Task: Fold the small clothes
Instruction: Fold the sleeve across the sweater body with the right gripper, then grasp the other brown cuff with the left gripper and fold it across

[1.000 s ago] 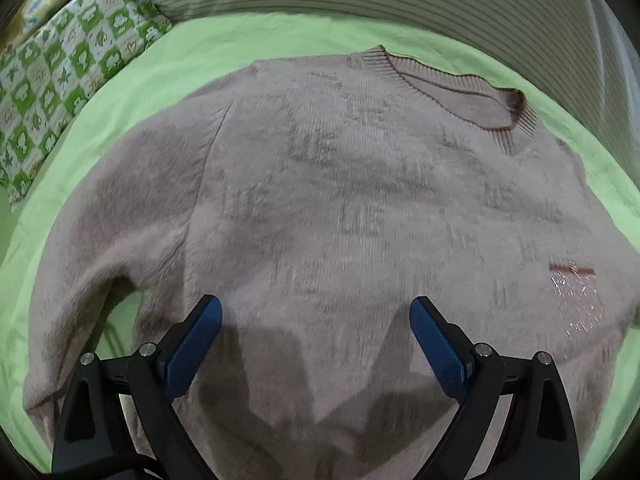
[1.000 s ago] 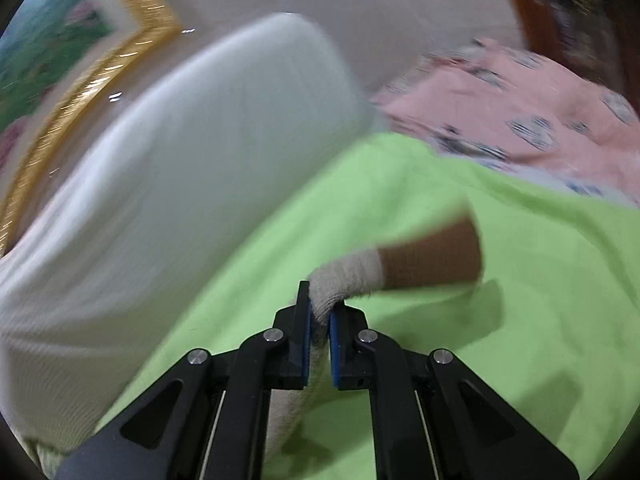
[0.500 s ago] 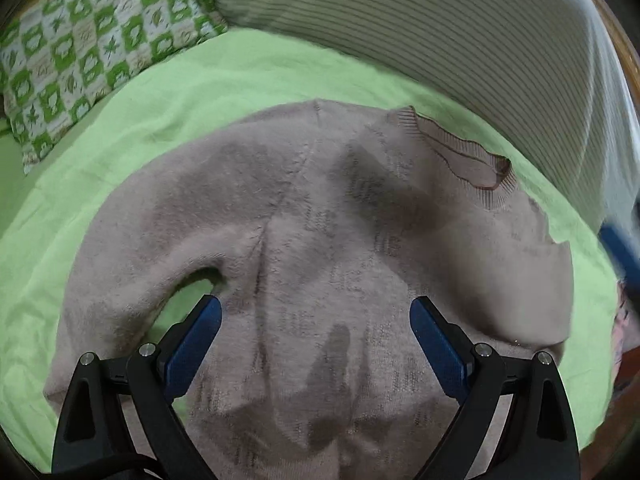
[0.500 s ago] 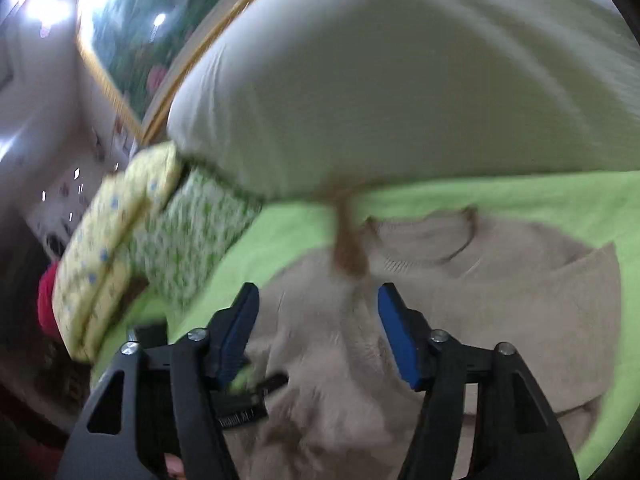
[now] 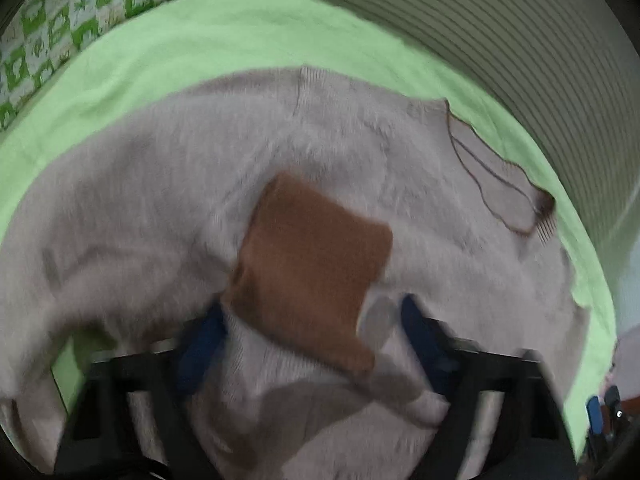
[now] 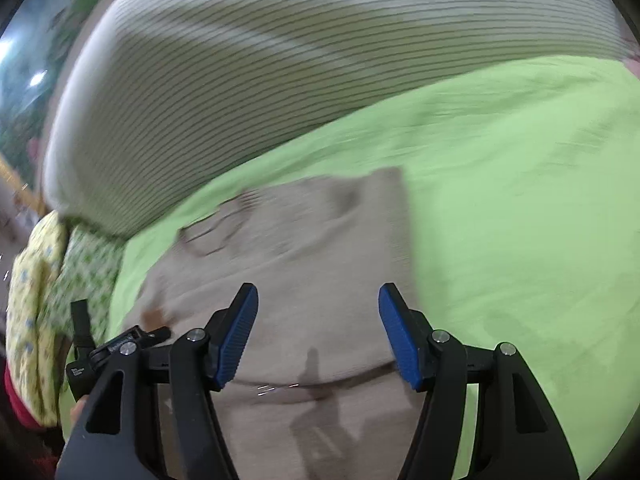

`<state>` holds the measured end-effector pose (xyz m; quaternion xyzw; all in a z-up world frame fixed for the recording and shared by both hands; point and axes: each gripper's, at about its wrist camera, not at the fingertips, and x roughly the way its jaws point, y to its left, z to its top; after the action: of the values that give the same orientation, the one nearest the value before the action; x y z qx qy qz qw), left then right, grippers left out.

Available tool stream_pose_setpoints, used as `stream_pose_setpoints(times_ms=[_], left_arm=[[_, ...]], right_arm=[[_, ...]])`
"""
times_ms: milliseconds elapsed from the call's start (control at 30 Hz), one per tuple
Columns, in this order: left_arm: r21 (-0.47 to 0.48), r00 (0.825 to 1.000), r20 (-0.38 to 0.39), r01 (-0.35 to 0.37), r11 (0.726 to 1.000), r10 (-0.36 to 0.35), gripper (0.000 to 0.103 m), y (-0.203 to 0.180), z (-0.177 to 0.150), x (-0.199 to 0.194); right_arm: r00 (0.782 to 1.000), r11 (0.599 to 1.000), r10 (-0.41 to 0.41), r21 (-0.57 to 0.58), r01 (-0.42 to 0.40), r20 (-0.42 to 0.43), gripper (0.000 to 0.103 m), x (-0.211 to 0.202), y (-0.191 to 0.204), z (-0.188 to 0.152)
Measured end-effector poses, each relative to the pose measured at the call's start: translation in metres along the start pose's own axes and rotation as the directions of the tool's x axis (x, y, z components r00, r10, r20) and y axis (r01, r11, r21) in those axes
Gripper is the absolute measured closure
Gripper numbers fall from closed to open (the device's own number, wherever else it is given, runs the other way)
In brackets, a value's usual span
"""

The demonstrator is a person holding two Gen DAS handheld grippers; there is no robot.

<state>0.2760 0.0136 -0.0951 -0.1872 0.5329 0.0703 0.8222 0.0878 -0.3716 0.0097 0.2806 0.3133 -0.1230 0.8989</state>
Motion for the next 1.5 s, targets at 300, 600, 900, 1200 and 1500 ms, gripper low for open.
stream_pose_setpoints(times_ms=[300,600,900,1200,1500], left_arm=[[-0.039,0.990,0.127,0.065,0.997,-0.059,0.103,0.065,-0.007,-0.049],[-0.059,0.983,-0.021,0.183,0.981,-0.184,0.044,0.046,-0.004,-0.045],[-0.038,0.982,-0.059,0.176,0.984,-0.178,0.097,-0.002,-0.002,-0.008],[0.049,0.963,0.144,0.222,0.974,-0.227,0.099,0.000,-0.004,-0.054],[0.023,0.965,0.157,0.208,0.978,-0.209,0.099,0.020,-0.006,-0.053]], right_arm=[[0.999,0.999,-0.046,0.025,0.046,-0.001,0.038,0.025,-0.038,0.034],[0.998,1.000,-0.022,0.002,0.022,-0.054,0.038,0.058,-0.024,0.038],[0.998,1.000,-0.011,-0.011,0.011,-0.055,0.038,0.057,-0.016,0.032],[0.999,0.999,-0.031,0.020,0.032,-0.038,0.038,0.059,-0.035,0.042],[0.990,0.996,-0.031,-0.087,0.019,-0.137,0.075,0.097,-0.016,0.045]])
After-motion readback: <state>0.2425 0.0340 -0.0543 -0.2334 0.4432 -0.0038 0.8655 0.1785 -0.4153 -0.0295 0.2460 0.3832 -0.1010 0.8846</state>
